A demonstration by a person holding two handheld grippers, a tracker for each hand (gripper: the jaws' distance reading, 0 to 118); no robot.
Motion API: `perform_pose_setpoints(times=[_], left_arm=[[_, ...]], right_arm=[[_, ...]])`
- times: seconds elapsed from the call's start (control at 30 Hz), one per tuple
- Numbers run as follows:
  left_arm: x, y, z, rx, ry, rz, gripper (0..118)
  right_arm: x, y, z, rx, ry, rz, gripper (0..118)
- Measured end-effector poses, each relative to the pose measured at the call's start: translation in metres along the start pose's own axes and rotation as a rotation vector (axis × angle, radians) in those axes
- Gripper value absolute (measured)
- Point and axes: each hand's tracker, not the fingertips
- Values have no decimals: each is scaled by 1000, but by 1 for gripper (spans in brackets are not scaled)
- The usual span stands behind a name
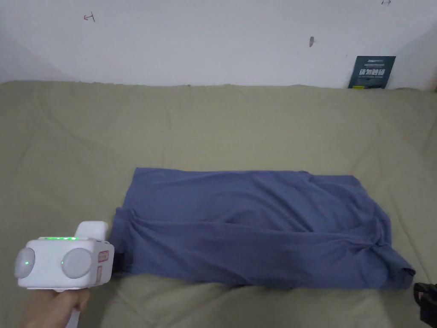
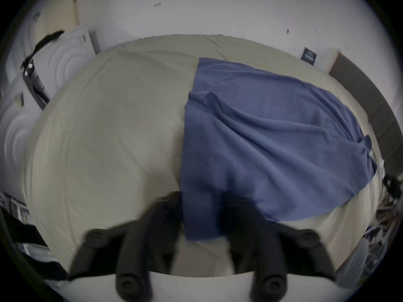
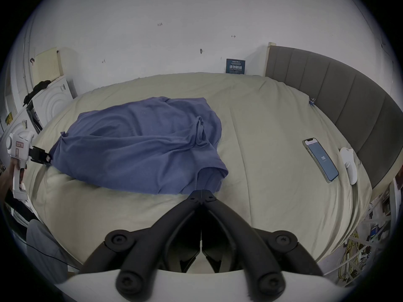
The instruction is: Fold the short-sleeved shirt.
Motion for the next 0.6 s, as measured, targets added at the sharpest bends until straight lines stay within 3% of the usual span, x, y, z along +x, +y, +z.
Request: perform_pose_setpoints(times=[0.23,0.27,0.3,0.33,0.5,0.53,0.57,0.6], left_arm=[[-8,5,1,-13,-18,4,3],[-8,6,1,-12,-15,0,3],[-4,4,5,-8,-7,-5,3],[3,0,10,-8,-6,-6,3],[0,0,9,-10,-19,16,3],[1,0,9,-11,-21,18,3],[2,-1,9,-12,-24,19,3],[-3,3,6,-15,-26,21,3]], right_arm=[[7,12,-21,-53,6,-16,4],[9,16,-25,-70,16,-26,25],[11,20,-32,-91,10,-38,65],[13,25,-41,-144,21,-51,116],[15,35,-74,-205,63,-68,118],[15,36,-79,-199,69,-67,111],[15,36,-82,-205,78,-67,87],[15,37,-85,-216,90,-69,45]])
